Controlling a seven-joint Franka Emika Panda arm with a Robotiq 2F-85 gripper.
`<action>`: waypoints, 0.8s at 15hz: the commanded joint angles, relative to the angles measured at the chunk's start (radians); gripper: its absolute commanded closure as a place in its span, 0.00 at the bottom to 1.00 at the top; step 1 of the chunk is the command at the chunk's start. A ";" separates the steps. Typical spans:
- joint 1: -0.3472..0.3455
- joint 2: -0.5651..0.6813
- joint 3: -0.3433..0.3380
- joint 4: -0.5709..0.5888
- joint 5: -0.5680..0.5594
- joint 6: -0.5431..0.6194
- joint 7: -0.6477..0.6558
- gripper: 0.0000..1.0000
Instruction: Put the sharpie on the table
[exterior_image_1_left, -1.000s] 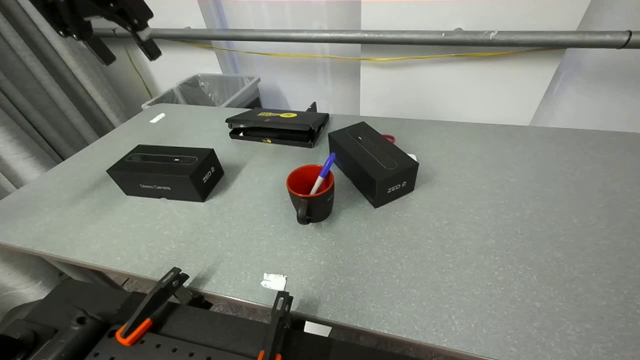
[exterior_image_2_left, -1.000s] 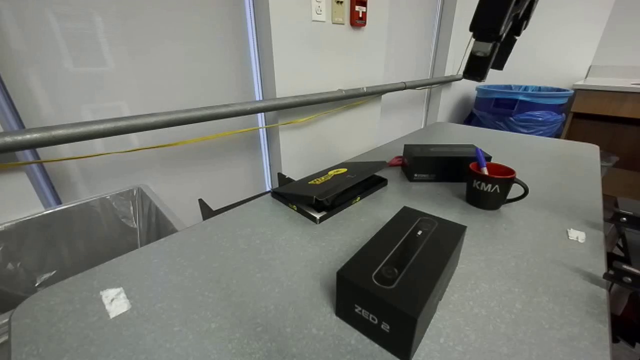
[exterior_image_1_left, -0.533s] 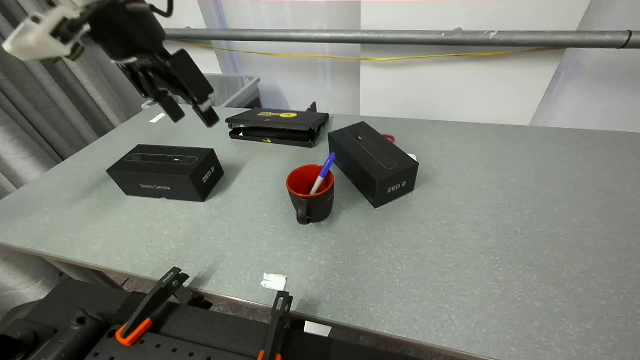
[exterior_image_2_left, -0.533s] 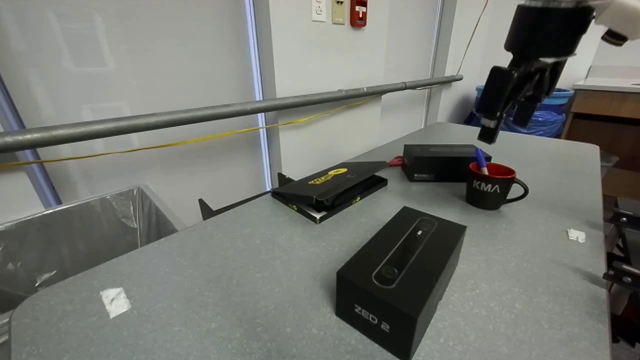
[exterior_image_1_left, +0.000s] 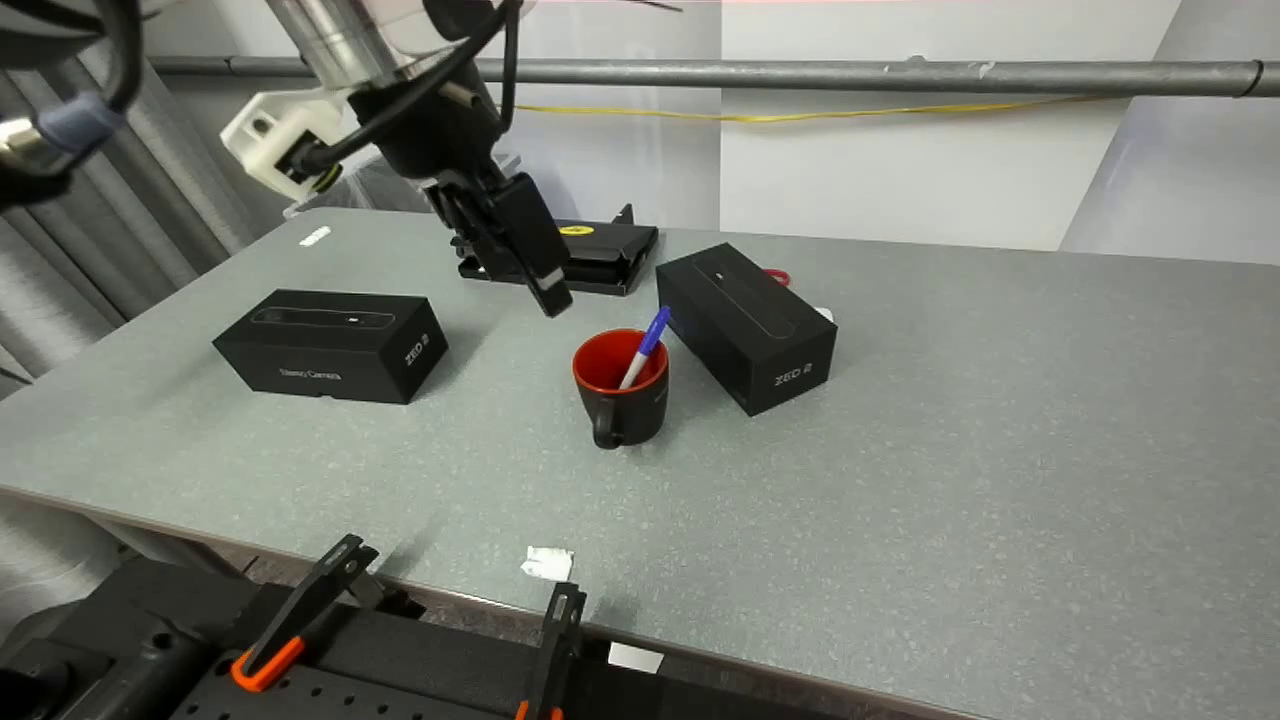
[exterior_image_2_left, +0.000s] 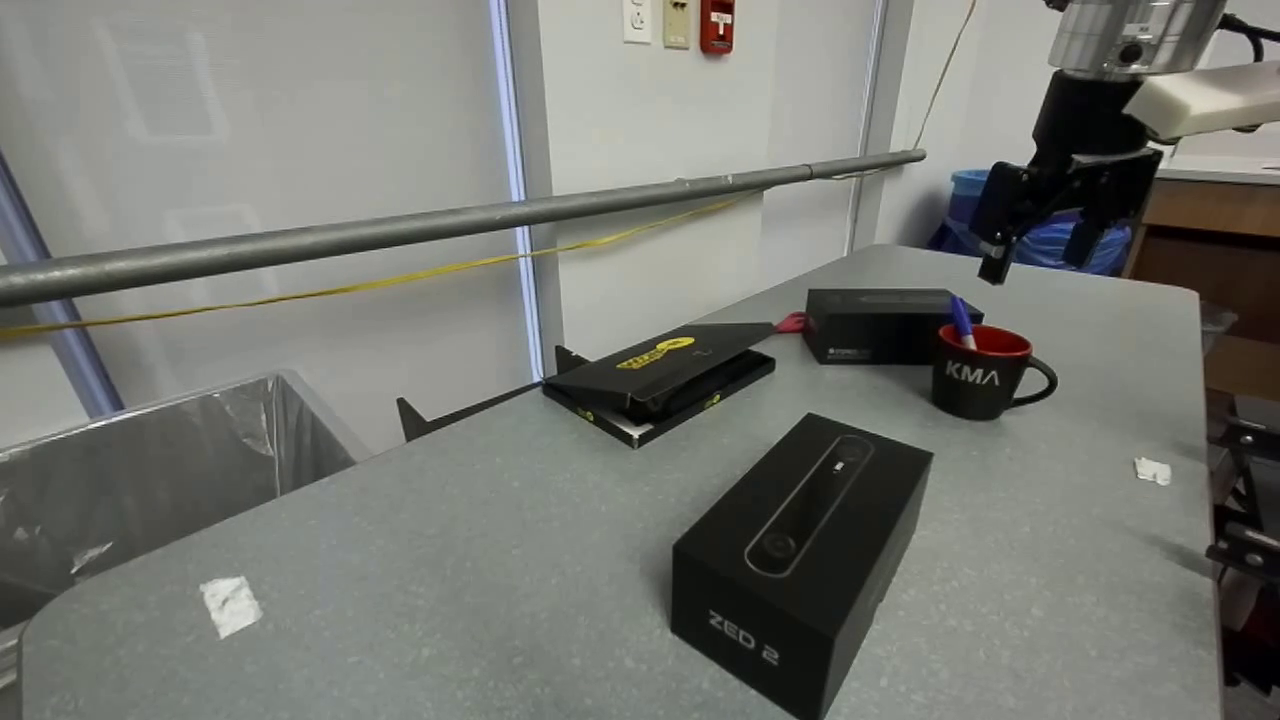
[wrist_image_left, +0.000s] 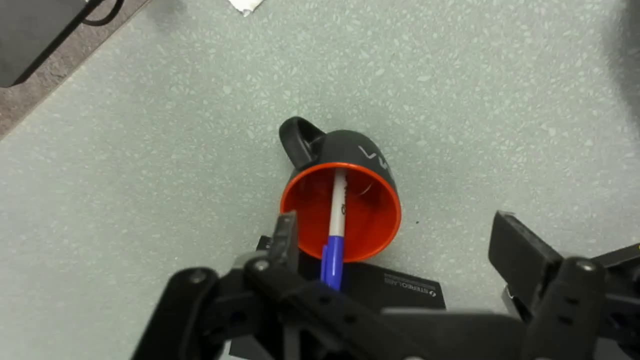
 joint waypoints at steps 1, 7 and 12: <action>0.005 -0.002 -0.016 0.002 0.001 -0.003 -0.003 0.00; -0.026 0.018 0.009 0.015 -0.073 0.009 0.074 0.00; -0.086 0.085 0.015 0.069 -0.276 0.007 0.271 0.00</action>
